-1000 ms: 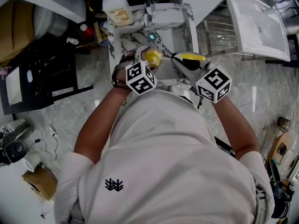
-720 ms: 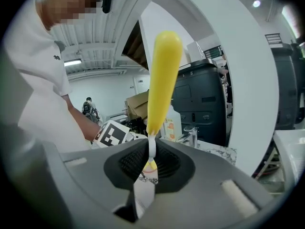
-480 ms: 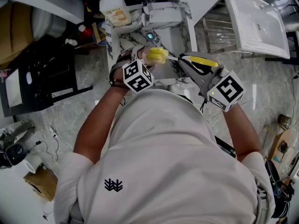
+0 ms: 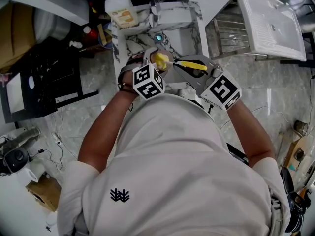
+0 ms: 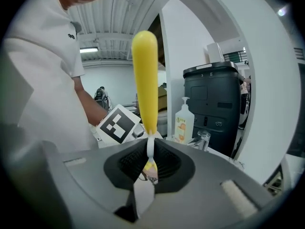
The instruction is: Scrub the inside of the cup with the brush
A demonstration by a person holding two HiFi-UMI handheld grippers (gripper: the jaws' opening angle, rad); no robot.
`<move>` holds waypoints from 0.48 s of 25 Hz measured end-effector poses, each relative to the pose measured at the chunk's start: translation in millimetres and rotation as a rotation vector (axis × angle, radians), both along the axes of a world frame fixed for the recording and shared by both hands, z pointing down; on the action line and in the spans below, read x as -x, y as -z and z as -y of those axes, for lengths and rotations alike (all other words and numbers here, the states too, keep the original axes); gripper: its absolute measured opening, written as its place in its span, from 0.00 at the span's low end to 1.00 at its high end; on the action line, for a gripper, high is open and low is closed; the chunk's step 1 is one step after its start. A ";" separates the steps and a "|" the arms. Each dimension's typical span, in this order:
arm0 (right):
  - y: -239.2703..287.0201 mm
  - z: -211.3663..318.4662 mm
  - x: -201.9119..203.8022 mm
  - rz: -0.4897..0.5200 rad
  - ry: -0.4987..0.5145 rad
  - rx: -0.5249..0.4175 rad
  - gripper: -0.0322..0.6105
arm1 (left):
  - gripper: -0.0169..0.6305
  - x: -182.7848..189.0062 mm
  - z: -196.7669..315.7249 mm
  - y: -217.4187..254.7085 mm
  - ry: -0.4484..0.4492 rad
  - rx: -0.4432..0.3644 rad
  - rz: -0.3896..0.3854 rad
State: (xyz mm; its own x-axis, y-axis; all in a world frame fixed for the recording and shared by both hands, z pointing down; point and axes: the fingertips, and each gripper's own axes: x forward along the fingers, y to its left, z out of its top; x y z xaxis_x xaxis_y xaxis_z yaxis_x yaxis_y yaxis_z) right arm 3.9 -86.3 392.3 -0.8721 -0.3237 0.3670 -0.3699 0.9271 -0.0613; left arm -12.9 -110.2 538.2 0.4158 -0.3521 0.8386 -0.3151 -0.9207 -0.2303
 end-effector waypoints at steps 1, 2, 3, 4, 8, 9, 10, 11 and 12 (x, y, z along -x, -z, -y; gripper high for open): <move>-3.0 -0.2 2.2 -0.007 0.009 -0.003 0.12 | 0.61 -1.2 -1.1 0.3 -0.007 0.000 -0.001; -5.9 -0.4 3.7 -0.012 0.016 -0.005 0.12 | 0.61 -2.0 -2.3 0.2 -0.013 -0.001 0.000; -8.4 0.0 4.4 -0.015 0.021 -0.005 0.12 | 0.61 -2.2 -3.5 -0.4 -0.020 0.000 0.003; -10.1 1.1 4.3 -0.016 0.023 -0.004 0.12 | 0.61 -1.9 -4.7 -1.3 -0.024 0.001 0.006; -11.2 9.2 -2.9 -0.022 0.013 0.001 0.12 | 0.61 -1.2 -8.7 -4.5 -0.032 0.011 0.008; -9.7 9.7 -4.8 -0.023 0.012 -0.001 0.12 | 0.61 -1.4 -9.6 -5.8 -0.035 0.013 0.011; -7.2 9.5 -6.1 -0.022 0.012 -0.004 0.12 | 0.61 -1.3 -10.5 -7.5 -0.037 0.016 0.015; -4.1 9.0 -7.3 -0.020 0.014 -0.007 0.12 | 0.61 -0.7 -11.2 -9.2 -0.038 0.020 0.019; -1.1 8.4 -9.2 -0.021 0.015 -0.011 0.12 | 0.61 0.4 -11.6 -10.9 -0.036 0.023 0.023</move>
